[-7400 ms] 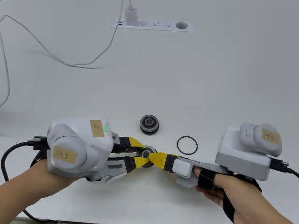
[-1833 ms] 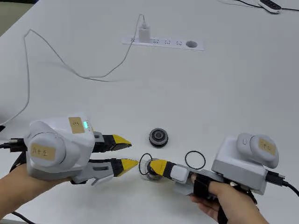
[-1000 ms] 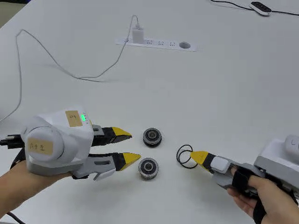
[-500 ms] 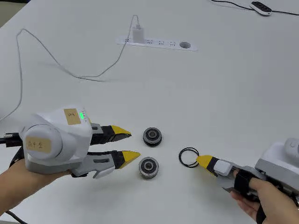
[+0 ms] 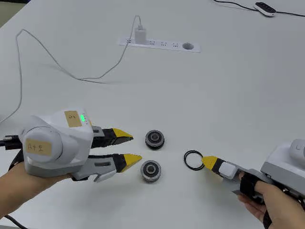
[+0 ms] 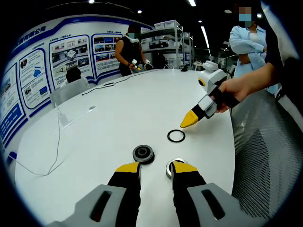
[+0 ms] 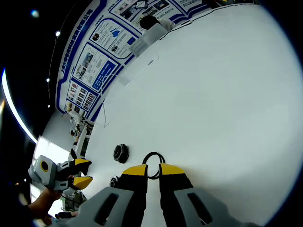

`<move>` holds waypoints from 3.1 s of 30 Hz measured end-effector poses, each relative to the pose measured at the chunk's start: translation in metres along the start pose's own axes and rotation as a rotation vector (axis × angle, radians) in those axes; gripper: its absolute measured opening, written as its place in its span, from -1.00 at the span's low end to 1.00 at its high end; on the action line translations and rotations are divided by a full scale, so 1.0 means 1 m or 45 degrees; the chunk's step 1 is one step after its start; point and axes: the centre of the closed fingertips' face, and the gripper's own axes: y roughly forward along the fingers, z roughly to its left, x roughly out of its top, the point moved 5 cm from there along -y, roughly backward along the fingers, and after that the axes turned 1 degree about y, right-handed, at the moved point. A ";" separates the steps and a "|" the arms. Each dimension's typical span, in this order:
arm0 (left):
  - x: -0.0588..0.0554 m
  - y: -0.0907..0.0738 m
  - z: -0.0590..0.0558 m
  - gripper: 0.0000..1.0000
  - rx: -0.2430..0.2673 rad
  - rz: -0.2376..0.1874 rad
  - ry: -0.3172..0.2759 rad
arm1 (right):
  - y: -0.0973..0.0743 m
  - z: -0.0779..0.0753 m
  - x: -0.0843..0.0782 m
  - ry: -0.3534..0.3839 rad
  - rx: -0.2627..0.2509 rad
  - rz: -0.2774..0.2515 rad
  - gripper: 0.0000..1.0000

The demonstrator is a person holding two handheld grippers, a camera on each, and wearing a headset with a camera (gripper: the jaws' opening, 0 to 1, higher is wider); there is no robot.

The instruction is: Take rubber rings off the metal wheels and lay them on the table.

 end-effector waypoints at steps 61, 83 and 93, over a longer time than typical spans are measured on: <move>-0.006 0.069 0.030 -0.69 -0.017 0.030 -0.041 | 0.014 0.045 -0.009 -0.063 0.299 0.069 -0.57; -0.006 0.070 0.028 -0.74 -0.052 0.053 0.026 | 0.029 0.057 0.005 -0.053 0.361 0.073 -0.55; -0.007 0.071 0.029 -0.75 -0.060 0.060 0.043 | 0.055 0.070 0.006 -0.082 0.419 0.102 -0.15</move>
